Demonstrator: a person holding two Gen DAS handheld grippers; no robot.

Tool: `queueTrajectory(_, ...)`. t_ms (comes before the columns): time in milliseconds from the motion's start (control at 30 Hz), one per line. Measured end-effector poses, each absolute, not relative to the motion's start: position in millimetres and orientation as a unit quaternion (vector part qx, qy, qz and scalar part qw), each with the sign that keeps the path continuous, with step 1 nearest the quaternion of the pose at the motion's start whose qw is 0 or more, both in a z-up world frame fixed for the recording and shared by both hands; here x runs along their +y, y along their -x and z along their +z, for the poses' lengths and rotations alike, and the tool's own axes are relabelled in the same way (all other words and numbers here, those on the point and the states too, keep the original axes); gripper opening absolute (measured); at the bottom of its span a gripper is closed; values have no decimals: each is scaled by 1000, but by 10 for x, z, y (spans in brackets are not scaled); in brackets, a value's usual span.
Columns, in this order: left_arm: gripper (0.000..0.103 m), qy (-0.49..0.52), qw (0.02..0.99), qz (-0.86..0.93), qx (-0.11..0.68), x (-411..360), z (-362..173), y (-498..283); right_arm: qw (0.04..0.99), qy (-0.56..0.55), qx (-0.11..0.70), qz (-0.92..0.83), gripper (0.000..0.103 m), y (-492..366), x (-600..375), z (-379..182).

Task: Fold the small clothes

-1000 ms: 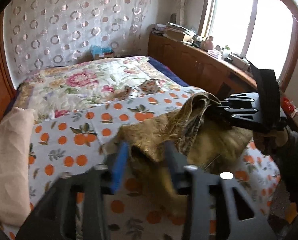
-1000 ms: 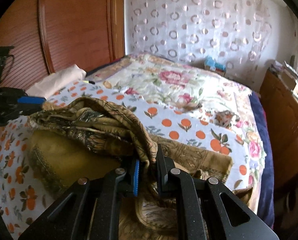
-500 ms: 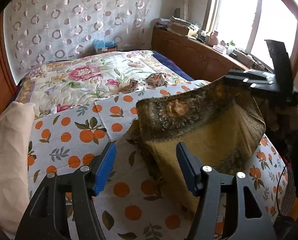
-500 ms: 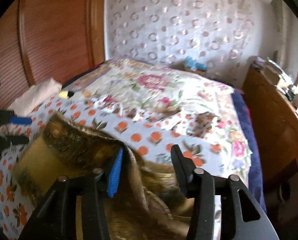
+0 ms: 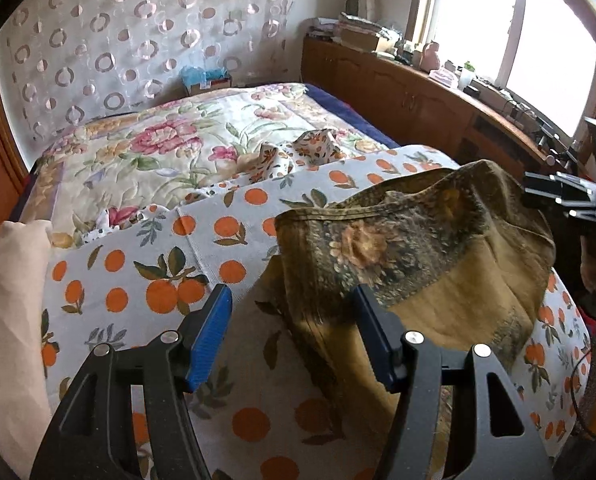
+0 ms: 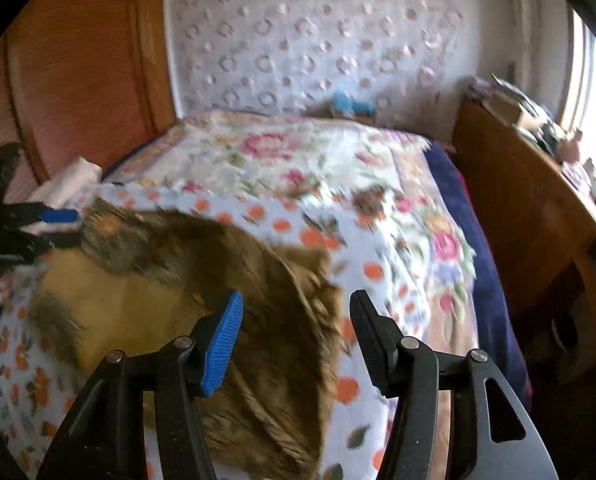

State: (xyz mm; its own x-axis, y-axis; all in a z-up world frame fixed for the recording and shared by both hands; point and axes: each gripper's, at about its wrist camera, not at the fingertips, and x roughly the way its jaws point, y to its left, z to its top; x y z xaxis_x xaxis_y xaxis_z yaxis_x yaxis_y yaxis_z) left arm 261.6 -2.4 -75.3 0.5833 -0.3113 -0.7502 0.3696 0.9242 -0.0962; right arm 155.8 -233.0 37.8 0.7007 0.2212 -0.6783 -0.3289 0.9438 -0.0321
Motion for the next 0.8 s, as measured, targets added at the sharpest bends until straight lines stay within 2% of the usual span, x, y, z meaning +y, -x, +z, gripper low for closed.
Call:
queueTrajectory(300, 64, -23, 876, -185, 445, -33, -930, -2830, 898, 11, 411, 158, 64, -1793, -2428, 101)
queueTrajectory(667, 64, -32, 875, -198, 441, -140, -970, -2883, 893, -6, 413, 180, 64, -2078, -2453, 75)
queueTrajectory(800, 64, -36, 877, -207, 432, -181, -977, -2880, 888, 0, 413, 200, 58, -2067, -2375, 36)
